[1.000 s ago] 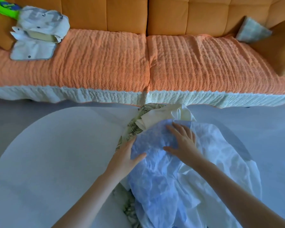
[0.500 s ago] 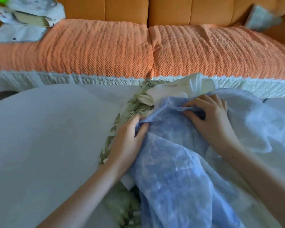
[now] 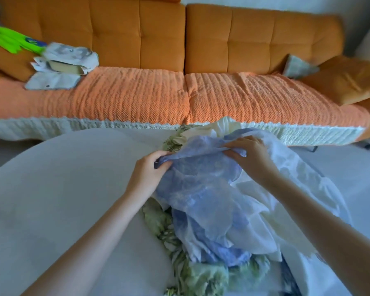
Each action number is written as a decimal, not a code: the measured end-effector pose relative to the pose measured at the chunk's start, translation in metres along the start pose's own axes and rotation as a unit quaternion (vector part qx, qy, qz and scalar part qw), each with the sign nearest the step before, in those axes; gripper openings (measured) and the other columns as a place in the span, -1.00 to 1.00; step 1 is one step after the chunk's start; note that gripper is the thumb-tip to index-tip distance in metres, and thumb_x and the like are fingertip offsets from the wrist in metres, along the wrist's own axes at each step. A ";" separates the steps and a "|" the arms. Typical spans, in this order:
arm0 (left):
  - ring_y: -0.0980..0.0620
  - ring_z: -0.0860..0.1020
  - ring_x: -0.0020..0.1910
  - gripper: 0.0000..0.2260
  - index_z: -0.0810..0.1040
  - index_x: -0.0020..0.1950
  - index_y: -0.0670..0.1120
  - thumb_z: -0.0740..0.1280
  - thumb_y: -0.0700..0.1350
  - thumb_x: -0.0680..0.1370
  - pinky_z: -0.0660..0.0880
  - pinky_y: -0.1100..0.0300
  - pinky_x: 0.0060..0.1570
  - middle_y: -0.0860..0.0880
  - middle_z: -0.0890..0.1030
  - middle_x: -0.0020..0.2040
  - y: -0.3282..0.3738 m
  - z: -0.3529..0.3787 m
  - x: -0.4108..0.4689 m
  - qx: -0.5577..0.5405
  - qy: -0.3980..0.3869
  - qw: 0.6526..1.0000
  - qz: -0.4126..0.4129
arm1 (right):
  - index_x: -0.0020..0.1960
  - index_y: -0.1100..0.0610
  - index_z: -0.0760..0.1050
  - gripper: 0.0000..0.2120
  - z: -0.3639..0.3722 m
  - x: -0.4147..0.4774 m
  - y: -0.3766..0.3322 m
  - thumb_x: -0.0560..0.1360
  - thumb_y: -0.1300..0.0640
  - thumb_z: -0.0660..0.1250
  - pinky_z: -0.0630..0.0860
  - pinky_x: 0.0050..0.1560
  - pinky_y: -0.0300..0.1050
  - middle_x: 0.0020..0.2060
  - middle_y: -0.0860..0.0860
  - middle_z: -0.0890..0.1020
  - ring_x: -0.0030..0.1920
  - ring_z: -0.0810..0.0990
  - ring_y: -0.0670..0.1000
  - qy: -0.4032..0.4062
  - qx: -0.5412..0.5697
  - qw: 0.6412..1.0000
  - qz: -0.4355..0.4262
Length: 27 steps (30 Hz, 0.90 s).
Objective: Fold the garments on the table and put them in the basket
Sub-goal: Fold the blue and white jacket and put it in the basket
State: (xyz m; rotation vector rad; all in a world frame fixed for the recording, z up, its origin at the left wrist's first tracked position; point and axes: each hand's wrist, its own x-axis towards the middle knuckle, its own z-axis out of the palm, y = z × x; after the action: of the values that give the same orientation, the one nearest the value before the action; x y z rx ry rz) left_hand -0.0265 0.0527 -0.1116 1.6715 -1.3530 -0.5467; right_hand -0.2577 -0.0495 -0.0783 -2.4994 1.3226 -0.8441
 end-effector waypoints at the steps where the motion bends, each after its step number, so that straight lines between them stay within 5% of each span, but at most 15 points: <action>1: 0.19 0.55 -0.14 -0.86 0.61 0.05 -0.02 0.34 -0.18 0.53 0.38 0.52 -0.27 0.06 0.62 -0.12 0.003 -0.004 -0.004 0.001 0.000 1.000 0.004 | -0.02 0.08 0.67 -0.86 -0.005 -0.004 -0.004 0.43 0.13 0.42 0.27 0.17 -0.04 -0.09 0.04 0.69 0.00 0.56 0.16 0.001 0.002 1.000 -0.001; 5: 0.13 0.58 -0.10 -0.82 0.59 -0.08 0.07 0.39 -0.23 0.48 0.45 0.43 -0.19 0.08 0.64 -0.13 0.008 -0.023 -0.021 0.001 -0.041 0.999 -0.010 | -0.14 0.07 0.69 -0.86 -0.024 -0.032 -0.026 0.36 0.06 0.40 0.37 0.00 -0.08 -0.24 0.01 0.70 -0.19 0.58 0.13 0.003 0.004 1.000 -0.027; 8: 0.08 0.58 0.00 -0.81 0.57 -0.07 0.14 0.42 -0.17 0.47 0.48 0.34 -0.15 0.13 0.63 -0.07 0.012 -0.035 -0.038 -0.001 -0.123 0.991 -0.053 | -0.16 0.09 0.68 -0.92 -0.021 -0.066 -0.045 0.37 0.12 0.45 0.38 0.20 -0.07 -0.22 -0.04 0.70 -0.14 0.62 0.09 -0.025 0.013 0.998 -0.050; 10: 0.14 0.53 0.06 -0.84 0.55 0.02 0.15 0.41 0.02 0.46 0.45 0.36 -0.11 0.20 0.57 0.00 0.023 -0.042 -0.048 -0.025 -0.152 0.984 -0.084 | -0.13 0.11 0.67 -0.89 -0.016 -0.085 -0.056 0.40 0.10 0.44 0.35 0.29 -0.08 -0.20 -0.05 0.70 -0.07 0.61 0.04 -0.048 0.031 0.997 -0.044; 12: 0.13 0.52 0.11 -0.66 0.54 0.09 0.20 0.31 0.28 0.38 0.50 0.22 0.05 0.17 0.58 0.08 0.033 -0.047 -0.054 -0.066 -0.175 0.974 -0.126 | -0.09 0.10 0.67 -0.86 -0.009 -0.098 -0.067 0.44 0.06 0.40 0.33 0.35 -0.07 -0.16 -0.06 0.69 -0.01 0.59 -0.03 -0.073 0.051 0.995 -0.039; 14: 0.03 0.57 0.03 -0.66 0.54 0.02 0.26 0.23 0.37 0.36 0.52 0.07 0.05 0.02 0.62 0.10 0.044 -0.045 -0.057 -0.088 -0.191 0.966 -0.151 | 0.01 0.06 0.65 -0.84 -0.006 -0.107 -0.081 0.49 0.04 0.36 0.26 0.31 -0.30 -0.03 -0.05 0.68 0.21 0.50 -0.08 -0.116 0.064 0.991 -0.007; 18: -0.04 0.56 -0.04 -0.63 0.50 0.07 0.13 0.36 0.31 0.39 0.52 0.06 -0.04 0.01 0.58 0.04 0.047 -0.026 -0.058 -0.032 -0.178 0.966 -0.185 | 0.17 -0.02 0.58 -0.76 -0.001 -0.119 -0.100 0.56 0.01 0.25 0.19 0.08 -0.55 0.16 0.01 0.59 0.32 0.38 -0.07 -0.231 0.067 0.970 -0.030; 20: -0.03 0.53 -0.08 -0.66 0.50 -0.06 0.01 0.47 0.17 0.34 0.54 -0.02 -0.05 0.02 0.52 -0.15 0.039 -0.019 -0.059 -0.029 -0.124 0.977 -0.172 | 0.23 -0.05 0.54 -0.72 -0.005 -0.120 -0.104 0.55 -0.03 0.26 0.31 0.14 -0.43 0.18 -0.02 0.58 0.26 0.46 -0.06 -0.267 0.061 0.961 -0.044; 23: -0.03 0.49 -0.24 -0.81 0.48 -0.22 -0.10 0.43 -0.04 0.43 0.57 -0.09 -0.27 -0.08 0.48 -0.29 0.030 -0.021 -0.059 -0.155 -0.049 0.968 -0.190 | 0.22 -0.06 0.54 -0.72 -0.023 -0.101 -0.086 0.51 0.02 0.33 0.44 0.18 -0.22 0.13 -0.10 0.61 0.12 0.58 -0.10 -0.161 0.140 0.977 0.010; 25: -0.03 0.55 -0.32 -0.90 0.48 -0.14 -0.15 0.31 -0.16 0.55 0.57 0.07 -0.48 -0.13 0.52 -0.22 0.034 -0.031 -0.056 -0.285 -0.012 0.932 -0.224 | 0.23 -0.05 0.51 -0.65 -0.041 -0.081 -0.058 0.45 0.00 0.39 0.43 0.21 -0.16 0.12 -0.07 0.61 0.15 0.56 -0.04 -0.025 0.128 0.989 0.069; 27: -0.04 0.60 -0.31 -0.91 0.46 -0.11 -0.16 0.25 -0.19 0.58 0.57 0.15 -0.46 -0.16 0.56 -0.15 0.042 -0.046 -0.051 -0.396 0.001 0.889 -0.231 | 0.34 -0.07 0.39 -0.41 -0.058 -0.068 -0.037 0.36 -0.15 0.43 0.38 0.21 -0.09 0.21 0.03 0.55 0.25 0.49 0.05 -0.015 0.095 0.983 0.153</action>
State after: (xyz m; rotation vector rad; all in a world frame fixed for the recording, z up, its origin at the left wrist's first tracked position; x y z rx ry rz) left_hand -0.0292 0.1163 -0.0625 1.2678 -0.5566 -1.1868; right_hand -0.2947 0.0325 -0.0424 -2.0864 1.4878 -0.8152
